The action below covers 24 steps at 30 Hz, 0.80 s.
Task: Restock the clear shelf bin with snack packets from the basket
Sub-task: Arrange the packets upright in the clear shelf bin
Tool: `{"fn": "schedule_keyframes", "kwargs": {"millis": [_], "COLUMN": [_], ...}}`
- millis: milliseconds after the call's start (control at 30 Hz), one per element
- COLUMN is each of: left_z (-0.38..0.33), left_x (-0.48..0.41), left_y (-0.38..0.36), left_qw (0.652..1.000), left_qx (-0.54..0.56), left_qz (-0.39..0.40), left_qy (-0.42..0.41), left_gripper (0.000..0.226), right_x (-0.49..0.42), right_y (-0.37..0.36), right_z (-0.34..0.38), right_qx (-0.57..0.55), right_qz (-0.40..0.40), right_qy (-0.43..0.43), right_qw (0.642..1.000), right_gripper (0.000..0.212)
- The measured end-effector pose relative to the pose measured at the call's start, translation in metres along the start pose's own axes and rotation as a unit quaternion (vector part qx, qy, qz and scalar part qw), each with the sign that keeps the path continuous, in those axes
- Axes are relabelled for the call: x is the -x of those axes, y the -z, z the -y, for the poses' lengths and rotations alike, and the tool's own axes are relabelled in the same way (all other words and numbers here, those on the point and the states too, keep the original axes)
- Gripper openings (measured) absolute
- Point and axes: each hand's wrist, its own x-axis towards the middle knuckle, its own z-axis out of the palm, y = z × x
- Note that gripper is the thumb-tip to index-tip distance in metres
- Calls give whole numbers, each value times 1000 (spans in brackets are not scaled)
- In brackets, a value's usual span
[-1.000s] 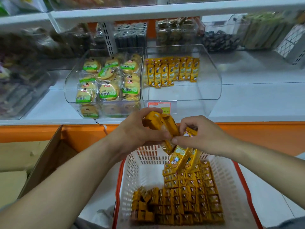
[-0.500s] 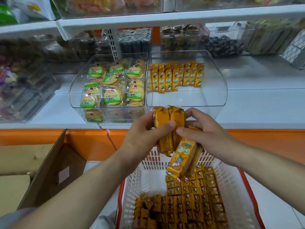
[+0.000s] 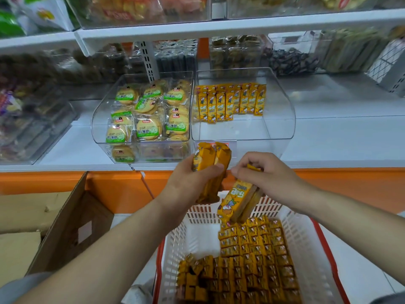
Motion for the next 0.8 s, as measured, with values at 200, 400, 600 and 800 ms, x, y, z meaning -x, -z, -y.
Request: {"fn": "schedule_keyframes", "kwargs": {"millis": [200,400,600,800], "left_z": [11,26,28,18], "left_x": [4,-1,-3,-3], "left_y": [-6,-20,-14,-3], "left_qw": [996,997,997,999], "left_qx": [-9,-73,-72,2], "left_qz": [78,32,31,49], "left_qy": [28,-16,-24,-1], "left_gripper": [45,77,61,28], "right_x": [-6,-11,-12,-16], "right_y": [4,-13,-10,9], "right_z": [0,-2,-1,-6], "right_qx": [-50,22,-30,-96], "right_qz": [-59,-117,-26,86], "right_qy": [14,1,-9,-49], "right_qw": [997,993,999,990], "right_gripper": [35,58,73,43]}}
